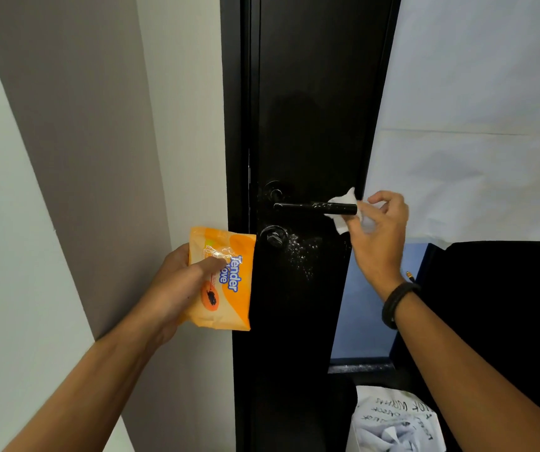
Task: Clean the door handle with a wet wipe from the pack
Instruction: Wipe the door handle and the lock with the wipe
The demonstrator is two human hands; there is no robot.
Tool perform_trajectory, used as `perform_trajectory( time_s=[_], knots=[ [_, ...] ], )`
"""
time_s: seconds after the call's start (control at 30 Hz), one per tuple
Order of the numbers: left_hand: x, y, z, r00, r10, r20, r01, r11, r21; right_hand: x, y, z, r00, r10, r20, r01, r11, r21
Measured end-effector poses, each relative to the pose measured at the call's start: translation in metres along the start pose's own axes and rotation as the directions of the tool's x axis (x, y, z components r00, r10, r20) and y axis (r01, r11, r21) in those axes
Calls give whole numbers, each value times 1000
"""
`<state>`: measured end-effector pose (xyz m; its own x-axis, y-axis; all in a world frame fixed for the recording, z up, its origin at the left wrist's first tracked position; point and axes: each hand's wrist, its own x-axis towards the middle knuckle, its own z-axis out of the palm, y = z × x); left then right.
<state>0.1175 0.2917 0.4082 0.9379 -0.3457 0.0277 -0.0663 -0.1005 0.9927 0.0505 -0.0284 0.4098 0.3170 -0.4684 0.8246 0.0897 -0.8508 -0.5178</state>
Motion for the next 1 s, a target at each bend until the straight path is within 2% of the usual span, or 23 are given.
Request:
perform_trajectory(
  time_s=[0.13,0.27,0.37,0.53,0.7,0.8,0.87,1.0],
  knots=[
    [-1,-1,0,1000,-4,-2,4,1000,10,19,1,-4,998,22,-65,-20,999,25],
    [0,-2,1,1000,-2,3,2,1000,5,25,-1,-2,995,-88,-45,90,995,36],
    [-1,-2,0,1000,-2,12,2,1000,4,15,-1,4,996,-87,-38,88,996,22],
    [-1,-3,1,1000,-8,7,8,1000,5,-9,0,11,998,-66,15,64,993,102],
    [-1,-2,1,1000,-10,11,10,1000,7,3,3,7,1000,-2,6,1,987,158],
    [-2,-1,1,1000,-8,13,8,1000,9,2,8,5,992,122,-31,-114,974,198],
    [-2,-2,1,1000,-10,21,10,1000,15,-11,15,6,977,204,-64,-190,967,171],
    [-3,-1,2,999,-20,31,20,999,26,-33,18,16,997,70,-29,-70,998,-4]
  ],
)
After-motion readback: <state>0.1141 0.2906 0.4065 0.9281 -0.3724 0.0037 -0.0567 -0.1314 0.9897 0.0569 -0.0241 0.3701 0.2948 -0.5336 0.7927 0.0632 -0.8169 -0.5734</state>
